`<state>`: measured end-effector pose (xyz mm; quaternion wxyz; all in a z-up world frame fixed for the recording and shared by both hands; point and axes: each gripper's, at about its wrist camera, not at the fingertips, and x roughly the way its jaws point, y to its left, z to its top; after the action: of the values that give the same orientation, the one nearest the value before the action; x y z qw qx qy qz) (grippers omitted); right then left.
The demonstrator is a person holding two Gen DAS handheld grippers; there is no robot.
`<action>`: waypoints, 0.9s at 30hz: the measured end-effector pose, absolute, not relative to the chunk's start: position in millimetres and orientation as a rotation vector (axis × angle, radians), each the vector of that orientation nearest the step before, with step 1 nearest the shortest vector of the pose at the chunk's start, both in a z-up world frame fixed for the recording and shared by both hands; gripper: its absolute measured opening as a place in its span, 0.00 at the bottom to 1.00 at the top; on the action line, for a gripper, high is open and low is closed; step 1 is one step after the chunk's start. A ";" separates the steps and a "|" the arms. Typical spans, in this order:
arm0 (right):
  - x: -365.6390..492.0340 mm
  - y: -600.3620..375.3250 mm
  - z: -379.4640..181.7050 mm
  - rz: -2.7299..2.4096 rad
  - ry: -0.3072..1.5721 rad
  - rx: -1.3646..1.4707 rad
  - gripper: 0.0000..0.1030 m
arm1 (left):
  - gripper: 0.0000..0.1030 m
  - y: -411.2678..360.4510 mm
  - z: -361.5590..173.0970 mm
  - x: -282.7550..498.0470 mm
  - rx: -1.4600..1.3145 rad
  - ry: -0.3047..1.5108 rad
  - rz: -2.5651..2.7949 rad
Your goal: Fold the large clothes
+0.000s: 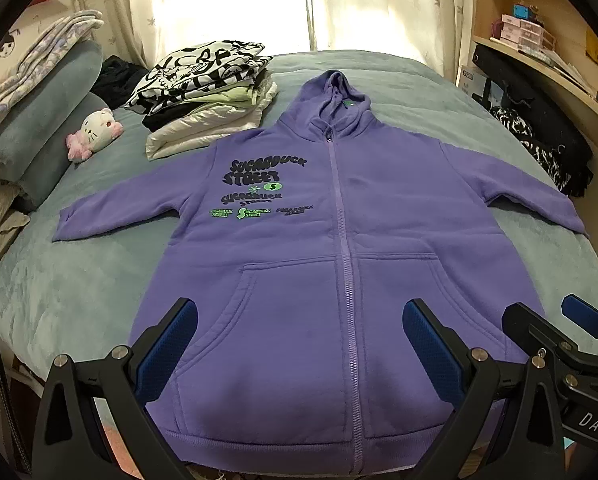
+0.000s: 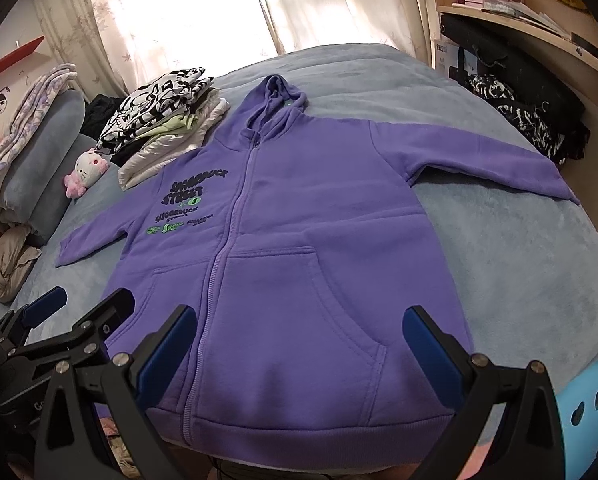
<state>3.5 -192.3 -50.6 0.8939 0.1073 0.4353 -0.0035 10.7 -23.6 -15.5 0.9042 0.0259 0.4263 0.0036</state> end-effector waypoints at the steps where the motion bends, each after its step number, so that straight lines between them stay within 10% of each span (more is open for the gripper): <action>1: 4.9 -194.5 -50.6 -0.007 0.905 0.227 1.00 | 0.99 -25.1 -15.5 11.5 0.059 0.882 0.006; 27: 34.7 -313.2 64.7 -0.225 0.425 0.033 1.00 | 0.99 -148.7 79.2 111.3 0.013 0.707 -0.333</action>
<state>34.7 -313.2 64.7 0.9711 0.0164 0.2107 -0.1113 111.3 -148.7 79.2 0.9246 0.0064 0.3446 -0.1622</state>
